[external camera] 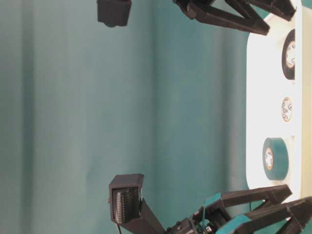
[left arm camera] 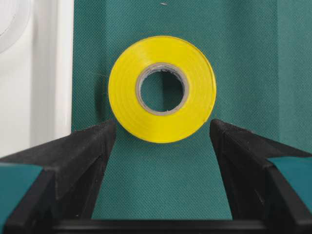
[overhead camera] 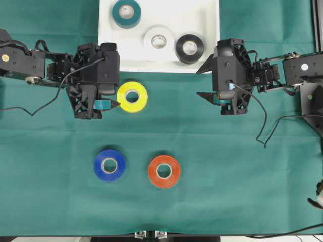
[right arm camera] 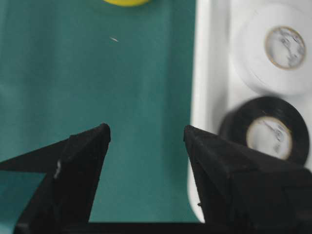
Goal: Put the tape alternately from left to right into the white case.
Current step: 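Release the black roll in the tray and withdraw the right gripper, then lower the left gripper into the yellow roll's hole and grip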
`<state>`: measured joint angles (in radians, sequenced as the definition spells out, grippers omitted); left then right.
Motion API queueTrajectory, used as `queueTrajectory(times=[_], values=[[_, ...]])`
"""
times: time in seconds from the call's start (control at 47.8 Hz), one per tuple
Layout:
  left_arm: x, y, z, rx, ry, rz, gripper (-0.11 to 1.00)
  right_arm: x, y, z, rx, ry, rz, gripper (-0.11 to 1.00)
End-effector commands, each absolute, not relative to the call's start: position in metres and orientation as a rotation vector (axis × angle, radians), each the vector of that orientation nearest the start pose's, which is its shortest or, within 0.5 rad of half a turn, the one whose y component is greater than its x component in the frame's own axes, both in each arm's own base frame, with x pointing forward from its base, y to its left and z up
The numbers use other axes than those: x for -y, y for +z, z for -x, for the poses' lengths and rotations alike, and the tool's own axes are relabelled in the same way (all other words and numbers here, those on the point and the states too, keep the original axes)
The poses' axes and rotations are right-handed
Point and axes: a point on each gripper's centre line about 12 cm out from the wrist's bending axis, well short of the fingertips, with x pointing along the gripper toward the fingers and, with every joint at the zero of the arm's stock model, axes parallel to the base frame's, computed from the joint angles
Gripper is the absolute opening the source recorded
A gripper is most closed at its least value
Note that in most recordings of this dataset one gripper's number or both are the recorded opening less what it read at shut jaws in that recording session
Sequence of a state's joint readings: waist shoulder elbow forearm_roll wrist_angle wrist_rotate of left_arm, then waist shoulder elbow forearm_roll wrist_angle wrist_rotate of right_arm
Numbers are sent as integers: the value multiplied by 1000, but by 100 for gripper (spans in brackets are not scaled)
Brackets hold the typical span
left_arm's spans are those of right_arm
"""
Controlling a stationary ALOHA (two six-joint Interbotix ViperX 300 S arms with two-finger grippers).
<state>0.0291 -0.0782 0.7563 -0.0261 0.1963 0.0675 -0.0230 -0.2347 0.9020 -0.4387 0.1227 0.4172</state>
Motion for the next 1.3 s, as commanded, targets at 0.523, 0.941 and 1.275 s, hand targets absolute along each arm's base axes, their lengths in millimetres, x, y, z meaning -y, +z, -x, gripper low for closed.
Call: queueTrajectory(times=[0.523,0.941,1.275], values=[[-7,158,-345,-853,-1,-25,92,-4,167,-306,-723,-9,-6,69],[9,147,-354,-851,-43,-45,92,-4,163,-307,-737,-10,-6,69],[15,138,-367,-863,-58,-52,92,-4,163,-309,-736,-8,-6,69]])
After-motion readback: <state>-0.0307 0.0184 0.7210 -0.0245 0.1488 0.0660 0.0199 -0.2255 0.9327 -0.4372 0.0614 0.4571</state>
